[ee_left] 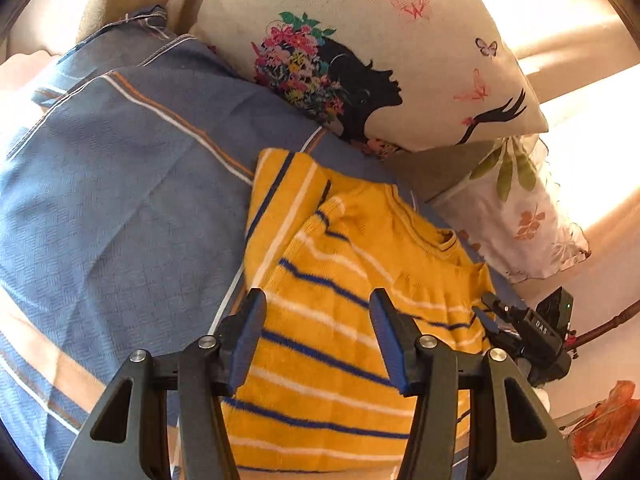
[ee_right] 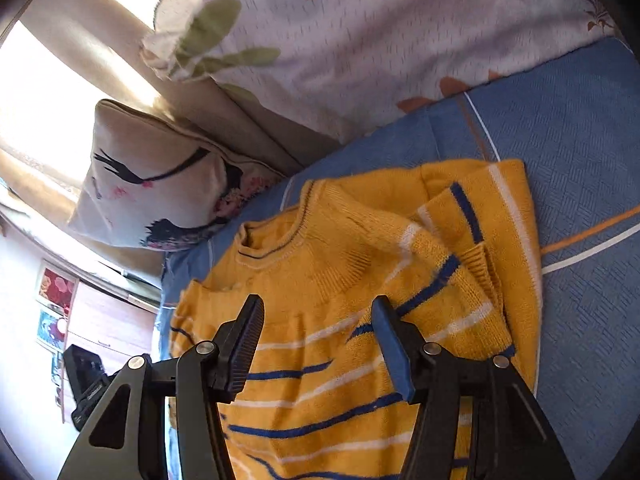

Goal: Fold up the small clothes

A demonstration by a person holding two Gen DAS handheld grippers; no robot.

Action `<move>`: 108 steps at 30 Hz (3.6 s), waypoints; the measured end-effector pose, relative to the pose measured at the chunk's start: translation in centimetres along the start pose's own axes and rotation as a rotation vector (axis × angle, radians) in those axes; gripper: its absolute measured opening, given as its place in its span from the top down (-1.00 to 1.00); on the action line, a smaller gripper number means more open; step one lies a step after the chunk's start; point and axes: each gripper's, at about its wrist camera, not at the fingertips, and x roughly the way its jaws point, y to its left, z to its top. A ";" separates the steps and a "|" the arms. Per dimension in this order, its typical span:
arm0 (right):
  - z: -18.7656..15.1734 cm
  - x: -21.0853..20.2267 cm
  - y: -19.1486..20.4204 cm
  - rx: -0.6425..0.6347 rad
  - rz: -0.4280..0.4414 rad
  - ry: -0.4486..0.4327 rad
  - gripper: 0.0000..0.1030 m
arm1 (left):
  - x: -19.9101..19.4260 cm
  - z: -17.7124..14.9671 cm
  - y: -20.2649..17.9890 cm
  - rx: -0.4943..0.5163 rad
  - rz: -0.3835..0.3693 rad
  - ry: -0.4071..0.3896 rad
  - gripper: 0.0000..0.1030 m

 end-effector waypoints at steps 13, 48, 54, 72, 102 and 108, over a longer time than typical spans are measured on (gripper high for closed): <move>-2.8 -0.5 10.3 -0.287 -0.005 0.064 -0.21 | -0.3 -3.7 3.5 -0.053 -0.038 0.012 -0.13; -7.5 8.3 22.8 -0.698 -0.242 0.163 0.61 | -9.1 -9.5 -1.2 -0.052 -0.229 -0.147 0.41; -3.0 -1.7 14.3 -0.526 -0.214 0.029 0.61 | -6.5 -10.0 -4.2 -0.024 -0.228 -0.059 0.39; -2.8 -8.4 -3.4 -0.285 -0.283 -0.002 0.72 | 6.8 -12.4 -17.3 0.233 -0.156 0.197 0.20; -1.5 -9.4 -3.4 -0.261 -0.236 -0.053 0.53 | 8.5 -6.3 -14.0 0.176 -0.131 0.150 -0.07; -0.1 -10.9 -4.7 -0.183 -0.177 -0.128 -0.56 | 11.0 -5.2 -13.6 0.152 -0.229 0.173 -0.48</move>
